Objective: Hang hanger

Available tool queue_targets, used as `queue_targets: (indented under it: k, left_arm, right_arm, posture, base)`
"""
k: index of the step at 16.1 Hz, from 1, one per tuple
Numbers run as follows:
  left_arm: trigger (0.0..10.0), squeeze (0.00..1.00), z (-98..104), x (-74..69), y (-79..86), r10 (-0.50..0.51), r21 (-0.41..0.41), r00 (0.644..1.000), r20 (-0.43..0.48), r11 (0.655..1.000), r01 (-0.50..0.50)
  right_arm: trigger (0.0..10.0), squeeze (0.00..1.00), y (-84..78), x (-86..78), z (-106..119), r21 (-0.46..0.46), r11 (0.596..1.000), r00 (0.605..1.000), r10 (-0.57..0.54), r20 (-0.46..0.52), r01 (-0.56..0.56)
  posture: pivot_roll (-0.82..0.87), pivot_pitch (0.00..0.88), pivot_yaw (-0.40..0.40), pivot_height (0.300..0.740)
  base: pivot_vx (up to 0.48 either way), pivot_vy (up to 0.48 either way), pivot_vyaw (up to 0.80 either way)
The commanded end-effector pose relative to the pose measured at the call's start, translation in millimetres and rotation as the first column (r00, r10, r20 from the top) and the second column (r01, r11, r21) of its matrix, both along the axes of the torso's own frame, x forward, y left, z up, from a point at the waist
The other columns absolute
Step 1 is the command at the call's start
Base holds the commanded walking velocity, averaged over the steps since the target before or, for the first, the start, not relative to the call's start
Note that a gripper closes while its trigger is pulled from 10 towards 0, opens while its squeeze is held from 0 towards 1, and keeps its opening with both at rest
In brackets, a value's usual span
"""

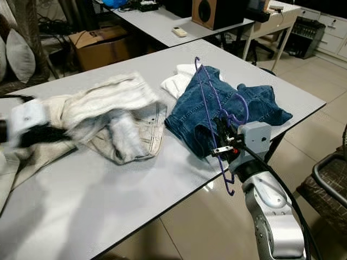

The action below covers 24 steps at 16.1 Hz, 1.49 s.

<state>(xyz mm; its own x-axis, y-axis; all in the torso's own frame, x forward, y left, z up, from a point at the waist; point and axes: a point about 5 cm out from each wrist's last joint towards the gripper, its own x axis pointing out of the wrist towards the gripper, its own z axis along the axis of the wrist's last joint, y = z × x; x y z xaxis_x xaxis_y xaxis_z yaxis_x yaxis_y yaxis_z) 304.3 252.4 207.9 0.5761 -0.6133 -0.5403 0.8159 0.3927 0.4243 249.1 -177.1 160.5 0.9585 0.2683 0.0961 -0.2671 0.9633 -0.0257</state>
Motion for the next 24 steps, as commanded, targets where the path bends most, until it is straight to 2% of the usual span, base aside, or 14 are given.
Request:
queue_targets:
  k: [1,2,5,8,10,14,15,17,18,19,20,21,23,24]
  left_arm:
    - [10.0,0.05,10,4.9,-0.2,0.022,-0.014,0.997,0.068,1.0,-0.021]
    - [10.0,1.0,15,8.0,-3.9,0.038,-0.066,0.995,0.097,0.997,-0.032]
    - [10.0,1.0,20,10.4,-6.3,0.034,-0.078,0.994,0.108,0.997,-0.026]
    - [10.0,1.0,29,17.4,-13.0,0.039,-0.089,0.985,0.168,0.996,-0.024]
    - [10.0,1.0,29,27.2,-28.6,0.049,-0.103,0.976,0.212,0.994,-0.027]
    - [10.0,1.0,32,37.6,-43.7,0.084,-0.127,0.953,0.29,0.991,-0.049]
    - [10.0,1.0,34,40.7,-50.0,0.074,-0.12,0.947,0.313,0.992,-0.038]
    - [10.0,1.0,31,44.6,-59.7,0.038,-0.056,0.944,0.329,0.998,-0.021]
    - [10.0,0.66,28,47.4,-65.4,0.03,-0.034,0.942,0.334,0.999,-0.02]
    - [10.0,0.03,28,49.5,-72.3,0.021,-0.036,0.941,0.338,0.999,-0.01]
    - [10.0,0.0,27,48.9,-83.5,-0.026,-0.034,0.94,0.34,0.999,0.04]
    - [10.0,0.0,27,48.8,-88.1,-0.044,-0.032,0.94,0.339,0.998,0.058]
    - [10.0,0.0,24,51.6,-94.7,-0.065,0.025,0.932,0.357,0.998,0.06]
    - [10.0,0.0,23,56.4,-99.1,-0.055,0.065,0.917,0.395,0.997,0.032]
  right_arm:
    - [10.0,0.0,2.3,1.2,5,0.005,1.0,1.0,0.012,0.017,-0.012]
    - [10.0,0.0,2.3,1.2,5,0.005,1.0,1.0,0.013,0.018,-0.013]
    - [10.0,0.0,2.6,1.5,6,0.003,1.0,1.0,0.014,0.019,-0.014]
    - [10.0,0.0,2.8,0.8,6,0.002,1.0,1.0,0.013,0.021,-0.013]
    - [10.0,0.0,3.1,1.4,7,0.003,1.0,1.0,0.013,0.024,-0.013]
    - [10.0,0.0,3.4,1.8,7,0.004,1.0,1.0,0.013,0.026,-0.013]
    - [10.0,0.0,3.9,2.3,7,0.004,1.0,1.0,0.014,0.027,-0.015]
    - [10.0,0.0,4.4,2.9,7,0.005,1.0,0.999,0.017,0.028,-0.017]
    - [10.0,0.0,4.6,3.0,7,0.005,1.0,0.999,0.017,0.028,-0.017]
    - [10.0,0.0,4.4,2.8,7,0.005,1.0,0.999,0.018,0.028,-0.018]
    - [10.0,0.0,4.1,2.6,7,0.005,1.0,0.999,0.017,0.028,-0.017]
    - [10.0,0.0,4.1,2.6,7,0.005,1.0,0.999,0.017,0.028,-0.017]
    - [10.0,0.0,4.1,2.7,7,0.005,1.0,0.999,0.015,0.028,-0.015]
    - [10.0,0.0,4.6,2.6,7,0.006,1.0,0.999,0.016,0.028,-0.016]
  posture:
    - [-0.17,0.0,0.054,0.74]
    - [-0.18,0.0,0.055,0.74]
    - [-0.18,0.0,0.061,0.74]
    - [-0.18,0.0,0.062,0.74]
    - [-0.19,0.0,0.067,0.74]
    - [-0.19,0.0,0.066,0.74]
    - [-0.18,0.0,0.064,0.74]
    - [-0.18,0.0,0.064,0.74]
    - [-0.19,0.0,0.064,0.74]
    - [-0.19,0.0,0.064,0.74]
    - [-0.19,0.0,0.064,0.74]
    - [-0.19,0.0,0.064,0.74]
    - [-0.19,0.0,0.065,0.74]
    - [-0.19,0.0,0.064,0.74]
  base:
    - [0.0,0.0,0.0]
    - [0.0,0.0,0.0]
    - [0.0,0.0,0.0]
    - [0.0,0.0,0.0]
    - [0.0,0.0,0.0]
    - [0.0,0.0,0.0]
    - [0.0,0.0,0.0]
    - [0.0,0.0,0.0]
    - [0.0,0.0,0.0]
    - [0.0,0.0,0.0]
    - [0.0,0.0,0.0]
    - [0.0,0.0,0.0]
    - [0.0,0.0,0.0]
    - [0.0,0.0,0.0]
